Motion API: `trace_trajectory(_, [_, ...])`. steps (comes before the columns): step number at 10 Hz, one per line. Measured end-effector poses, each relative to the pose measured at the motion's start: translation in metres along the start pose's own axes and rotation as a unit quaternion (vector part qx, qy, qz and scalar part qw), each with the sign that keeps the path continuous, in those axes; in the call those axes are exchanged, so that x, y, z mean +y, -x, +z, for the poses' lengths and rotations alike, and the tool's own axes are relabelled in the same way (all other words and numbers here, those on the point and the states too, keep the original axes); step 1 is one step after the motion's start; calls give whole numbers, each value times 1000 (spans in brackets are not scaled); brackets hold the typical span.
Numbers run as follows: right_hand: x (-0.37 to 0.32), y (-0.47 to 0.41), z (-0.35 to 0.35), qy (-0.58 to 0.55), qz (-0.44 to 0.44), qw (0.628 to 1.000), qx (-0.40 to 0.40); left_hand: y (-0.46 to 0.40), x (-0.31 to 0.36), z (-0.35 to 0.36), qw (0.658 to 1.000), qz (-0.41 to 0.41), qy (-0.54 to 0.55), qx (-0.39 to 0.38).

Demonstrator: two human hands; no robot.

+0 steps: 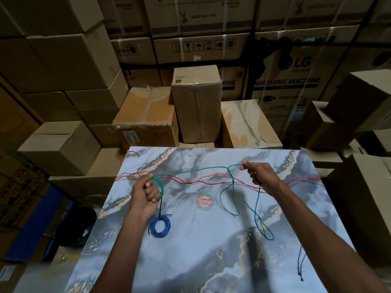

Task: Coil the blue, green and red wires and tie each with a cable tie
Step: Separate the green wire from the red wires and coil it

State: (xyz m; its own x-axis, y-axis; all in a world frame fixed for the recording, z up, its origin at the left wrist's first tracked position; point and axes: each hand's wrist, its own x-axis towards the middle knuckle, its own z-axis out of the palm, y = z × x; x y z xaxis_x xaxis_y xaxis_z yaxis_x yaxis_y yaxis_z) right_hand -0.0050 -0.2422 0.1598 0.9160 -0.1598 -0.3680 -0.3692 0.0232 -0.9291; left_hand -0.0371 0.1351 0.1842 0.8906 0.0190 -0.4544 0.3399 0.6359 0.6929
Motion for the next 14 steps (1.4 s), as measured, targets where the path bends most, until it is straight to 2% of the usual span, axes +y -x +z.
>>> trace_trajectory(1, [1, -11, 4, -63, 44, 995, 57, -5, -16, -16, 999, -15, 23, 42])
trace_trajectory(2, [-2, -25, 2, -144, 64, 984, 79, -7, -26, -36, 996, -19, 45, 77])
trace_trajectory(3, [-9, -39, -27, -241, 71, 964, 89, -7, -33, -73, 987, -15, 80, 138])
trace_trajectory(5, [-20, -57, -76, -387, 81, 910, 125, -16, -41, -98, 972, -42, 65, 221])
trace_trajectory(6, [2, -60, -102, -437, 72, 880, 168, -22, -25, -100, 961, -67, 137, 230])
trace_trajectory(7, [24, -63, -118, -398, 66, 891, 207, -32, -20, -109, 824, -150, -416, 356])
trace_trajectory(8, [22, -52, -86, -377, 74, 915, 121, -28, -11, -98, 925, -67, 222, 301])
trace_trajectory(9, [25, -27, -27, -236, 80, 968, 41, -31, -25, -74, 968, 0, 114, 223])
trace_trajectory(10, [41, -17, 22, 129, 127, 982, 54, -22, -30, -32, 986, 7, 6, 166])
trace_trajectory(11, [41, -7, 55, 495, 30, 859, 126, -17, -26, -4, 994, 32, -36, 97])
trace_trajectory(12, [22, 7, 85, 552, -254, 793, 45, -11, -13, 26, 994, 67, -81, 36])
trace_trajectory(13, [5, 33, 111, 384, -204, 876, -210, -7, 0, 51, 987, 94, -128, -22])
trace_trajectory(14, [-8, 56, 128, 260, -138, 919, -261, 5, 20, 75, 979, 108, -161, -70])
